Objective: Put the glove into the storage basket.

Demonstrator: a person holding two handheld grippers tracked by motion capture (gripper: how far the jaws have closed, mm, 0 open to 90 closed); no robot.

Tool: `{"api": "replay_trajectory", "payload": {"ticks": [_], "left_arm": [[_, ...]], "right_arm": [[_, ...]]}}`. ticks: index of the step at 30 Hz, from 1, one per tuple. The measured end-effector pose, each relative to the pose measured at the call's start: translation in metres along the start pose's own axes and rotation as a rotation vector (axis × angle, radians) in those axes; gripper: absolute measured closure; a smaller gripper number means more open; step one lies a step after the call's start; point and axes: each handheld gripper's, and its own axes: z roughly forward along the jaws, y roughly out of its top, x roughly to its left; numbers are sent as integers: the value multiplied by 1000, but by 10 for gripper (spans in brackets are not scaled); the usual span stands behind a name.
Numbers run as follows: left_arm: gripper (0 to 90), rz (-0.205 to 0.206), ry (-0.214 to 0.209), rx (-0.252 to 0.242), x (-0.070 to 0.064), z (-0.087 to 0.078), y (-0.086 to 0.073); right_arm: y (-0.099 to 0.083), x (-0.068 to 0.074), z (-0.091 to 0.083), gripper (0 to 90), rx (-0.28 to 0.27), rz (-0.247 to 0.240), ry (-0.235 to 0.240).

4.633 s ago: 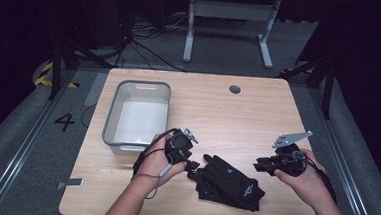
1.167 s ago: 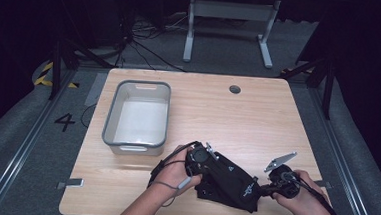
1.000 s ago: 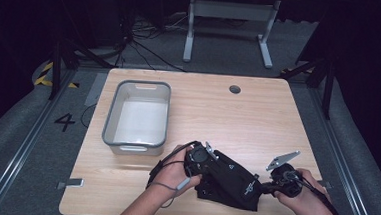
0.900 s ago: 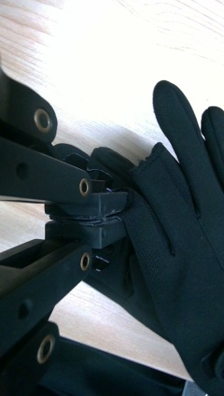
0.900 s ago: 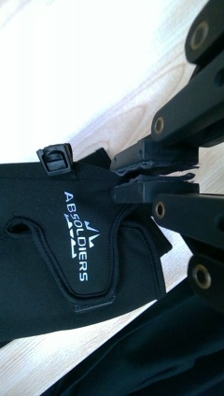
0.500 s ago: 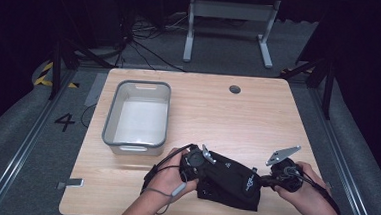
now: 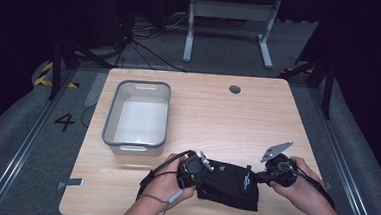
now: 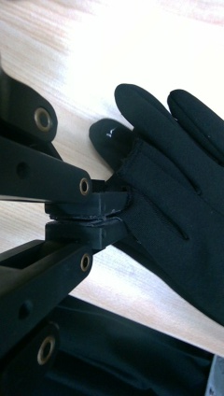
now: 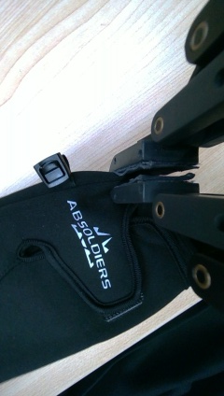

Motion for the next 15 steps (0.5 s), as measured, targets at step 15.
{"api": "replay_trajectory", "payload": {"ticks": [15], "left_arm": [[855,13,-75,84,2,18,1]], "right_arm": [[-3,-6,11,851,24,19,14]]}}
